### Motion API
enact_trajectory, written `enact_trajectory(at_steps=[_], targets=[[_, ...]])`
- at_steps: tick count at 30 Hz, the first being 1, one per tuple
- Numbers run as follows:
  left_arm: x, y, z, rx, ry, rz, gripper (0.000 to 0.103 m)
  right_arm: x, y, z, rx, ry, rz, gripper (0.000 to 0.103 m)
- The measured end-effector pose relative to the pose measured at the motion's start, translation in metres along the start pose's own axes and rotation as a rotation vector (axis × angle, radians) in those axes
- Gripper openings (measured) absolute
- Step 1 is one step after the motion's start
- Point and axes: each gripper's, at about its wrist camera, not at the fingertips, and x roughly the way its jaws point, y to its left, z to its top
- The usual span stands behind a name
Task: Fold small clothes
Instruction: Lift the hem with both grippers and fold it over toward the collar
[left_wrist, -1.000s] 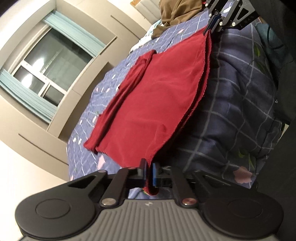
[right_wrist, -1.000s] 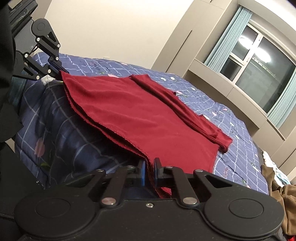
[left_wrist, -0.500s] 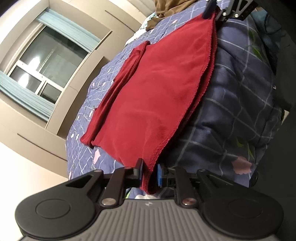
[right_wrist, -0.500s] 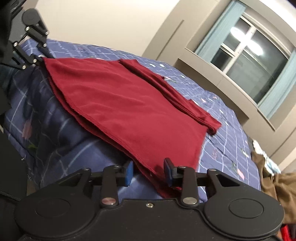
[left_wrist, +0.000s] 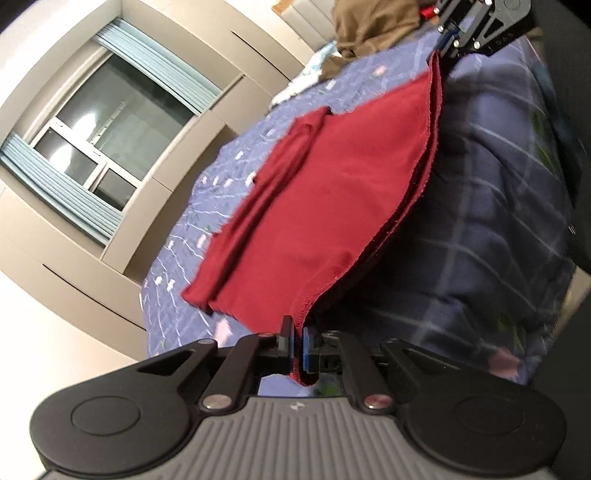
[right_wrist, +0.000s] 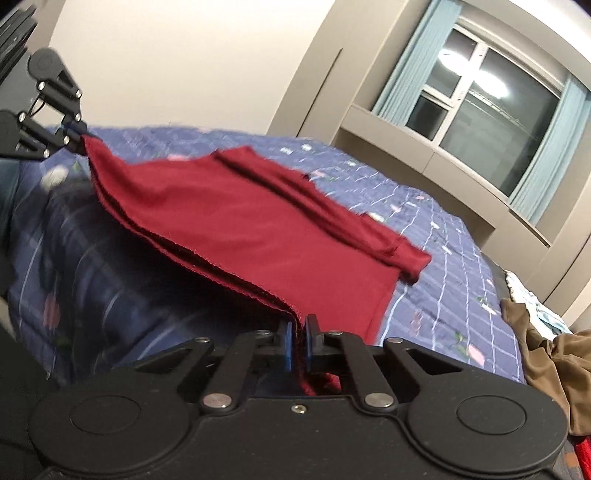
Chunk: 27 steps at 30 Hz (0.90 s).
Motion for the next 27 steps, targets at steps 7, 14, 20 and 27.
enact_trajectory(at_steps=[7, 14, 20, 27], targets=[[0.025, 0.038, 0.028, 0.078, -0.060, 0.084, 0.003, 0.028, -0.042, 0.041, 0.020, -0.052, -0.023, 0.005], [0.079, 0.097, 0.056, 0.071, -0.081, 0.185, 0.003, 0.084, -0.087, 0.092, -0.055, -0.083, -0.084, 0.005], [0.143, 0.143, 0.079, 0.122, -0.090, 0.210, 0.003, 0.154, -0.130, 0.137, -0.115, -0.079, -0.115, 0.005], [0.225, 0.188, 0.097, 0.099, -0.040, 0.150, 0.003, 0.242, -0.172, 0.167, -0.128, -0.017, -0.098, 0.005]])
